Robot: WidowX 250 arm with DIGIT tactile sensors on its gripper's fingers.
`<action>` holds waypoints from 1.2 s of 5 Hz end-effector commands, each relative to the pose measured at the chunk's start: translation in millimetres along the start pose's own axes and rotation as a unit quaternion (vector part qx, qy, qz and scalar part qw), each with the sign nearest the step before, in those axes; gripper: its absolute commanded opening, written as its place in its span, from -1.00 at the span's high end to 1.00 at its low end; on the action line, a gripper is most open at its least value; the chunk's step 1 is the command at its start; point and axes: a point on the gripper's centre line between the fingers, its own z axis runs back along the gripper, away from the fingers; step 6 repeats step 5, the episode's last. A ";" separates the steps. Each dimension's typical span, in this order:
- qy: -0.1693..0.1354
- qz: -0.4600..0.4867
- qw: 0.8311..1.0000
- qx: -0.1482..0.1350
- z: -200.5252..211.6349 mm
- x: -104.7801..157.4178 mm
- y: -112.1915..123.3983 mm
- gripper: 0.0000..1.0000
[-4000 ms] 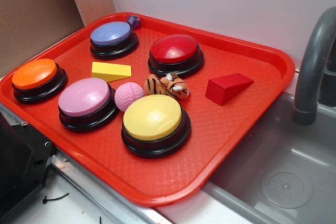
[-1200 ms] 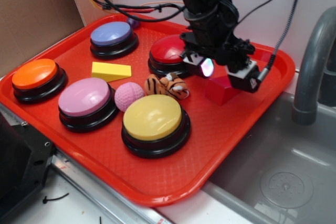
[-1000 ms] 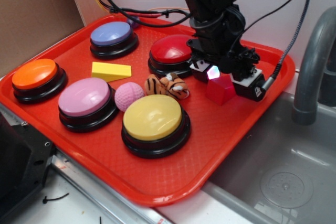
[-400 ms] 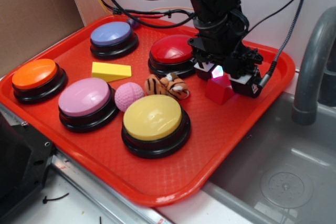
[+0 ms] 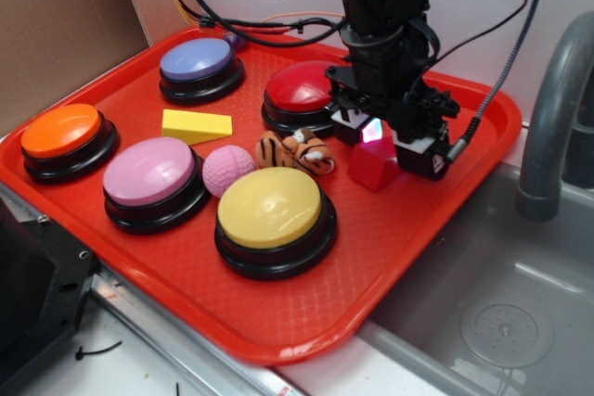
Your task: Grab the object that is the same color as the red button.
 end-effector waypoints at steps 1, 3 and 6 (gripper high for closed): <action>-0.061 0.018 0.998 -0.018 110.0 18.7 0.7 1.00; -0.063 0.067 0.994 -0.067 205.6 21.9 14.2 1.00; 0.000 0.042 0.998 -0.050 189.9 28.1 7.6 0.77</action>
